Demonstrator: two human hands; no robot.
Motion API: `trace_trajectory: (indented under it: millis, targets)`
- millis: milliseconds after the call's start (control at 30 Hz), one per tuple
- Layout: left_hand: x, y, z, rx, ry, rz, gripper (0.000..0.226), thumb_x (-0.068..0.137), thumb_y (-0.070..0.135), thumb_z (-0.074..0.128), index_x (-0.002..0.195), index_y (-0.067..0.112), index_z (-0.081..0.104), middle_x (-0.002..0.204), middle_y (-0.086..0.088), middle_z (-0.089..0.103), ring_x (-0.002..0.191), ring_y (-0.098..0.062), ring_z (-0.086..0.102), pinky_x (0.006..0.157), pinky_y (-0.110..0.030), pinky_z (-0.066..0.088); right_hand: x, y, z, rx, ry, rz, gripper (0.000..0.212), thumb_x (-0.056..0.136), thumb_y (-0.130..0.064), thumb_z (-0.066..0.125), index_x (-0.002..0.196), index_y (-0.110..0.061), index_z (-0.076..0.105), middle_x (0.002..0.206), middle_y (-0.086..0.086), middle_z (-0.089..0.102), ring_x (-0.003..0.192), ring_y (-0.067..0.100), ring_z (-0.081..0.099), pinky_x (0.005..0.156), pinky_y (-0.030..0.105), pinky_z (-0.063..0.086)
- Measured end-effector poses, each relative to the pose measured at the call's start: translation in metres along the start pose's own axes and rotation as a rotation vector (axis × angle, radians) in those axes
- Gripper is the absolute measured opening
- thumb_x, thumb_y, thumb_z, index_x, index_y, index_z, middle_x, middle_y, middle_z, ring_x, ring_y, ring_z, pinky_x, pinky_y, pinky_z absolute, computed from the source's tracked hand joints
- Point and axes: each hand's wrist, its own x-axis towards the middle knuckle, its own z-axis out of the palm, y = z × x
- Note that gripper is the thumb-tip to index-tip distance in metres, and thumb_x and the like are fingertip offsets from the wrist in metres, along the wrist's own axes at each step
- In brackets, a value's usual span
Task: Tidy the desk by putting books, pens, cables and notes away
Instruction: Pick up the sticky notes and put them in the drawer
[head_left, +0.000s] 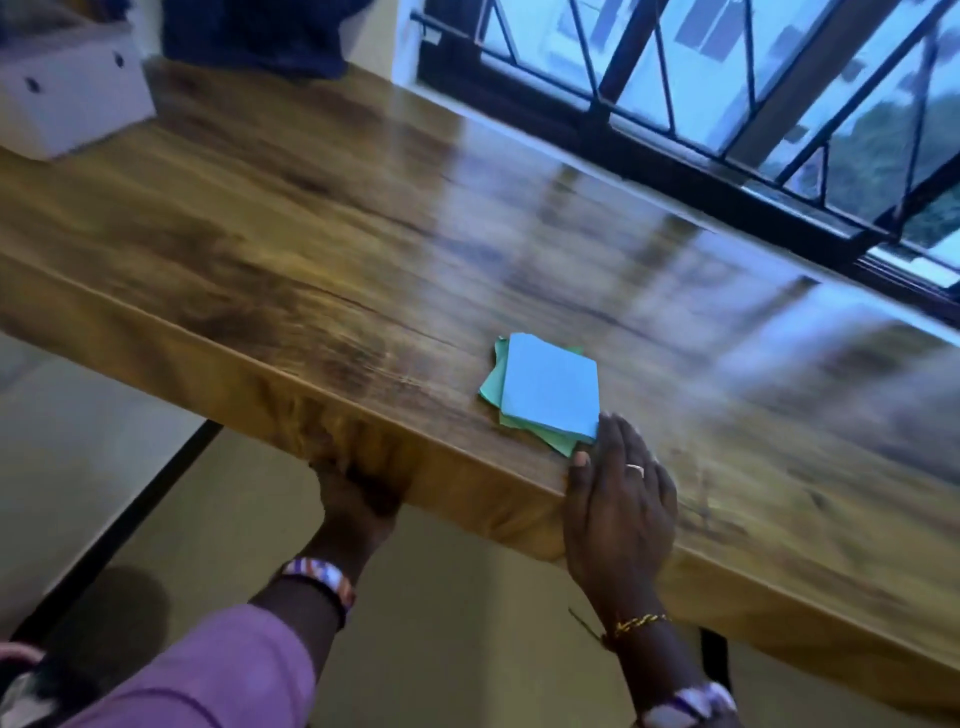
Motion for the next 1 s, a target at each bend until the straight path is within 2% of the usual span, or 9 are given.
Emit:
trace_trajectory:
  millis: [133, 233, 367, 467, 533, 667, 767, 867, 1000]
  targets:
    - [-0.006, -0.002, -0.007, 0.091, 0.003, 0.061, 0.053, 0.094, 0.058, 0.018, 0.105, 0.026, 0.058, 0.082, 0.002, 0.074, 0.068, -0.017, 0.070, 0.061, -0.033, 0.057, -0.004, -0.006, -0.005, 0.079, -0.003, 0.056, 0.050, 0.094, -0.035, 0.028, 0.132, -0.007, 0.045, 0.133, 0.015, 0.054, 0.128, 0.028, 0.046, 0.102, 0.038, 0.029]
    - [-0.012, -0.002, 0.000, 0.118, 0.056, 0.082, 0.057, 0.096, 0.055, 0.010, 0.135, 0.028, 0.042, 0.125, -0.001, 0.057, 0.096, -0.022, 0.060, 0.077, -0.040, 0.048, -0.028, -0.018, -0.018, 0.085, 0.017, -0.133, 0.054, 0.090, -0.034, 0.037, 0.133, -0.003, 0.038, 0.139, 0.023, 0.042, 0.133, 0.031, 0.031, 0.106, 0.041, 0.025]
    - [-0.039, -0.009, -0.007, 0.130, 0.191, 0.114, 0.061, 0.096, 0.054, 0.008, 0.142, 0.023, 0.034, 0.145, -0.004, 0.043, 0.130, -0.027, 0.044, 0.097, -0.045, 0.041, -0.062, -0.017, -0.019, -0.019, -0.124, -0.541, 0.063, 0.081, -0.036, 0.046, 0.137, -0.009, 0.035, 0.143, 0.011, 0.037, 0.135, 0.026, 0.030, 0.112, 0.037, 0.017]
    - [-0.075, -0.019, -0.040, 0.141, 0.261, 0.166, 0.060, 0.097, 0.052, 0.009, 0.145, 0.022, 0.028, 0.149, -0.005, 0.036, 0.134, -0.030, 0.038, 0.107, -0.049, 0.036, -0.087, -0.018, -0.023, -0.042, -0.274, -0.508, 0.055, 0.072, -0.036, 0.047, 0.123, -0.015, 0.047, 0.112, 0.003, 0.066, 0.096, 0.016, 0.065, 0.097, 0.031, 0.031]
    - [-0.097, -0.022, -0.070, 0.205, 0.315, 0.205, 0.054, 0.100, 0.043, 0.015, 0.145, 0.015, 0.027, 0.149, -0.010, 0.035, 0.134, -0.034, 0.038, 0.109, -0.052, 0.033, -0.115, -0.025, -0.035, -0.016, -0.292, -0.497, 0.045, 0.070, -0.038, 0.048, 0.110, -0.019, 0.053, 0.091, -0.005, 0.070, 0.074, 0.010, 0.067, 0.089, 0.027, 0.033]
    - [-0.151, -0.011, -0.128, 0.880, 0.504, 0.566, 0.052, 0.093, 0.021, 0.035, 0.135, -0.009, 0.032, 0.140, -0.031, 0.037, 0.126, -0.048, 0.039, 0.105, -0.059, 0.034, -0.172, -0.034, -0.058, 0.022, -0.267, -0.510, 0.049, 0.061, -0.029, 0.067, 0.108, -0.019, 0.057, 0.078, -0.006, 0.068, 0.064, 0.011, 0.065, 0.084, 0.025, 0.032]
    - [-0.207, -0.003, -0.149, 1.096, 0.645, 0.960, 0.063, 0.076, 0.009, 0.054, 0.133, -0.008, 0.033, 0.136, -0.035, 0.036, 0.126, -0.045, 0.035, 0.111, -0.047, 0.025, -0.208, -0.041, -0.076, 0.028, -0.238, -0.504, 0.051, 0.055, -0.027, 0.071, 0.105, -0.019, 0.063, 0.066, -0.005, 0.066, 0.058, 0.010, 0.063, 0.079, 0.022, 0.040]
    - [-0.253, -0.019, -0.165, 1.447, 0.238, 1.557, 0.066, 0.069, 0.011, 0.050, 0.131, -0.001, 0.030, 0.135, -0.035, 0.036, 0.128, -0.034, 0.025, 0.112, -0.027, 0.009, -0.242, -0.049, -0.090, 0.046, -0.263, -0.523, 0.041, 0.049, -0.028, 0.073, 0.088, -0.021, 0.064, 0.057, -0.006, 0.062, 0.053, 0.009, 0.061, 0.074, 0.022, 0.045]
    - [-0.303, -0.034, -0.177, 2.256, -0.282, 1.443, 0.064, 0.070, 0.041, 0.049, 0.129, 0.017, 0.041, 0.137, -0.013, 0.049, 0.134, -0.027, 0.037, 0.108, -0.036, 0.019, -0.275, -0.056, -0.116, 0.097, -0.387, -0.537, 0.045, 0.048, -0.032, 0.072, 0.088, -0.022, 0.054, 0.064, -0.005, 0.065, 0.060, 0.010, 0.064, 0.076, 0.019, 0.047]
